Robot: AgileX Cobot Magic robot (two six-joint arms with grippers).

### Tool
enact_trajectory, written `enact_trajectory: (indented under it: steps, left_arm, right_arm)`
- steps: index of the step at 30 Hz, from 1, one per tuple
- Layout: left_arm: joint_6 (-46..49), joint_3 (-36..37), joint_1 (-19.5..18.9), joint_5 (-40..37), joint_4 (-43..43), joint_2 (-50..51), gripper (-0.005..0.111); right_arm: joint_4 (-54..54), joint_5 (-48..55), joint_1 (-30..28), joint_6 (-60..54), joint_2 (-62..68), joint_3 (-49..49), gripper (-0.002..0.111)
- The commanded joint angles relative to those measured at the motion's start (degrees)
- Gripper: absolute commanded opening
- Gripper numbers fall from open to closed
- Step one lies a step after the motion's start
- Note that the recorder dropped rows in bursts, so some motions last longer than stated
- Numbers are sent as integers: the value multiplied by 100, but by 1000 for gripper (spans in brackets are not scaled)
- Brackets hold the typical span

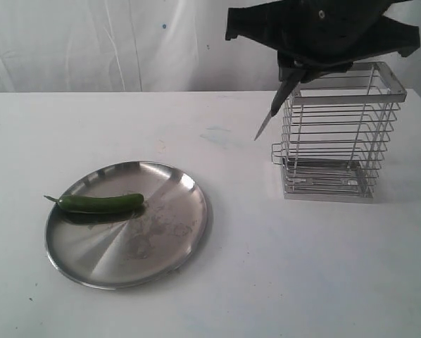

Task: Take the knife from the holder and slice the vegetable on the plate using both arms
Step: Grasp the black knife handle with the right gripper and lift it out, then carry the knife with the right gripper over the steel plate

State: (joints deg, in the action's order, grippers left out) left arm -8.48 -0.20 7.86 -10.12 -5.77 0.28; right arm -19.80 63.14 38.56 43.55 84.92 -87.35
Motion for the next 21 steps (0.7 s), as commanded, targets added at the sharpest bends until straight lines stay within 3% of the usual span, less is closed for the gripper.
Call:
enact_trajectory:
  steps: [1,4,8,13,16,21]
  left_arm:
    - [-3,20,29,-10,17,-28,0]
    - [-3,20,29,-10,17,-28,0]
    - [-3,20,29,-10,17,-28,0]
    - [-3,20,29,-10,17,-28,0]
    - [-3,20,29,-10,17,-28,0]
    - [-3,20,29,-10,17,-28,0]
  right_arm:
    - [534,16,-35,-671,-349,-24,0]
    - [1024,30,-35,-1230,-561,56,0]
    - [2752,-179,-35,-2431,-1074,718,0]
    - [4138,-1538,-35,-3050,-1985,2701,0]
    - [5835,-2349,-35,-4114,-2369,3646,0]
    - [6019,-2746,-35,-4225,-2548,4000,0]
